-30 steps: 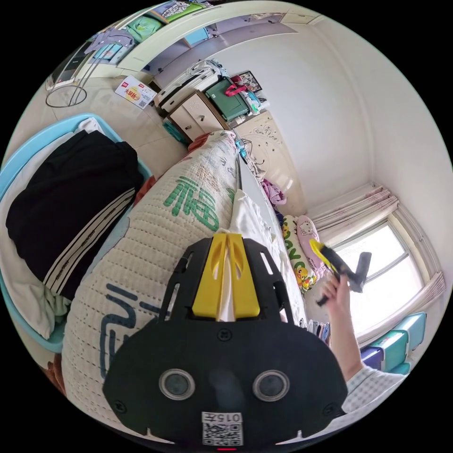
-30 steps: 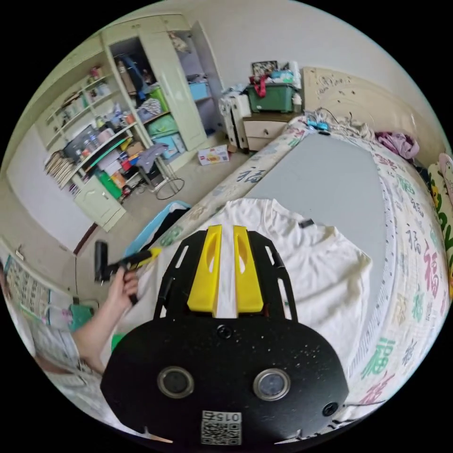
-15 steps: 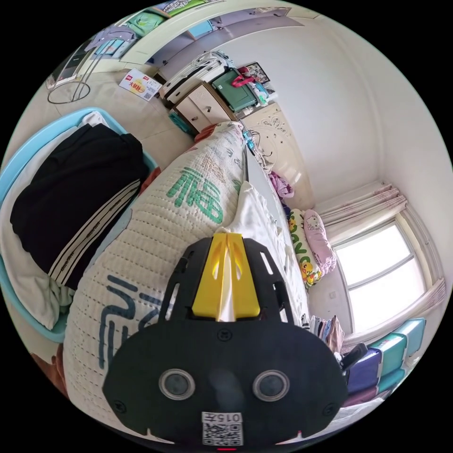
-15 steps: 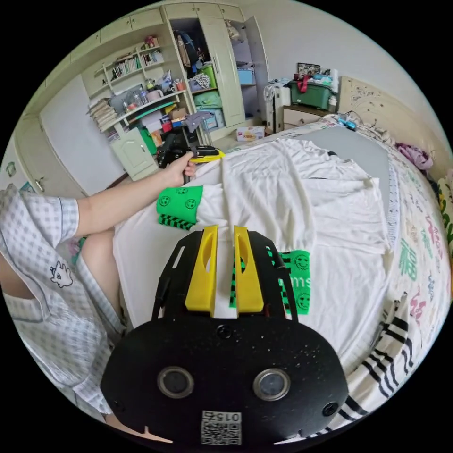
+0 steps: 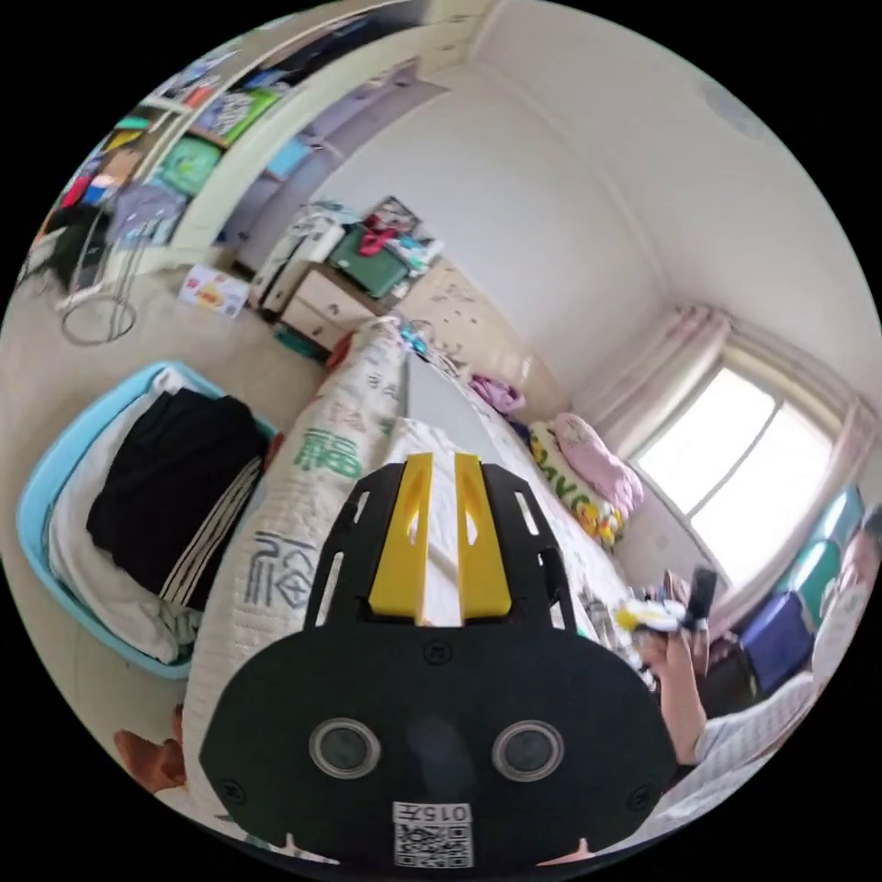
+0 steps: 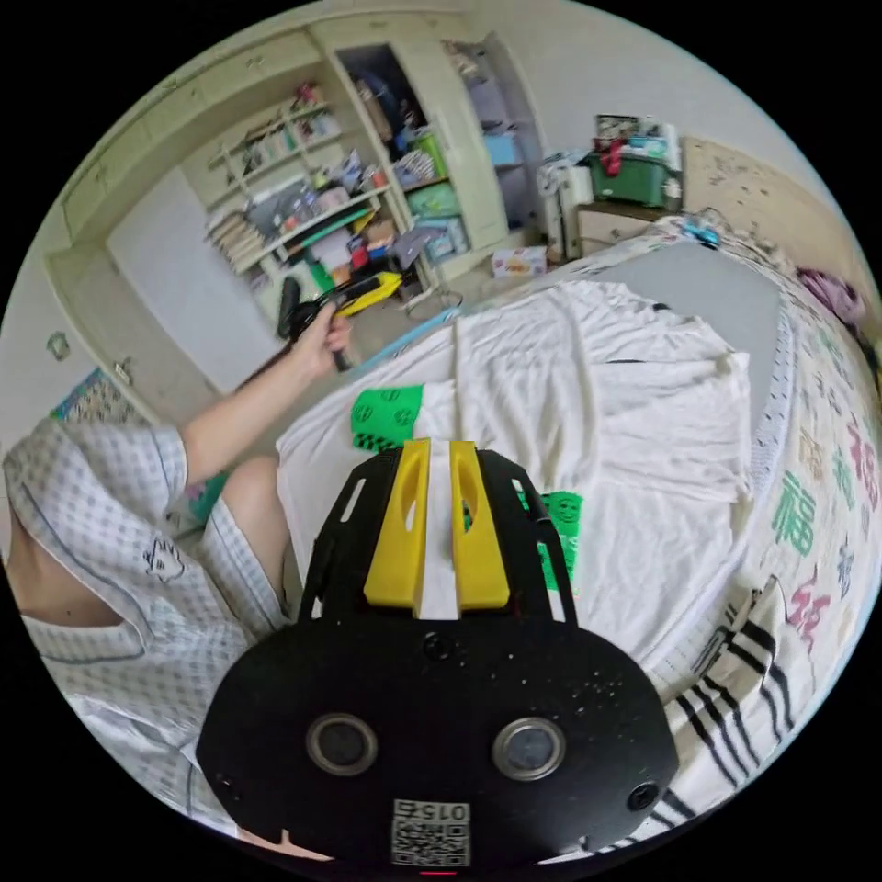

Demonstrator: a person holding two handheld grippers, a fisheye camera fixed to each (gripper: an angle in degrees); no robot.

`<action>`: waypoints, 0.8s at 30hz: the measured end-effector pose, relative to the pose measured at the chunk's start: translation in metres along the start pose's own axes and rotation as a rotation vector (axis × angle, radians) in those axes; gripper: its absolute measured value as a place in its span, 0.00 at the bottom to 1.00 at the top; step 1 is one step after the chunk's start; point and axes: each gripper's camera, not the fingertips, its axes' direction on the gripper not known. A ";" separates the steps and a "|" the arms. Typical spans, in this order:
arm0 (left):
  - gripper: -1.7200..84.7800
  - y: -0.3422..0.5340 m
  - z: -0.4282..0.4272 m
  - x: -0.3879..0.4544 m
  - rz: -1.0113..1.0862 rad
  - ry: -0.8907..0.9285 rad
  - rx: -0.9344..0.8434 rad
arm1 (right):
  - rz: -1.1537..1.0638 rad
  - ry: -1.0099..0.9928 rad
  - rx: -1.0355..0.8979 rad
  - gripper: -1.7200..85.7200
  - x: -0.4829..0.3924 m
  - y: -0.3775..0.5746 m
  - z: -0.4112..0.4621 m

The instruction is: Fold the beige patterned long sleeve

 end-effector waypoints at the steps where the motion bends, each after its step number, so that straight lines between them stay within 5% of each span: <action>1: 0.05 0.019 0.000 0.040 0.082 0.025 -0.051 | 0.041 0.011 0.018 0.08 0.009 0.000 -0.006; 8: 0.08 0.166 0.115 0.252 0.545 0.166 -0.547 | 0.246 0.106 -0.057 0.09 0.072 0.000 -0.010; 24: 0.10 0.327 0.210 0.353 0.841 0.017 -0.729 | 0.335 0.032 -0.085 0.08 0.115 0.006 0.026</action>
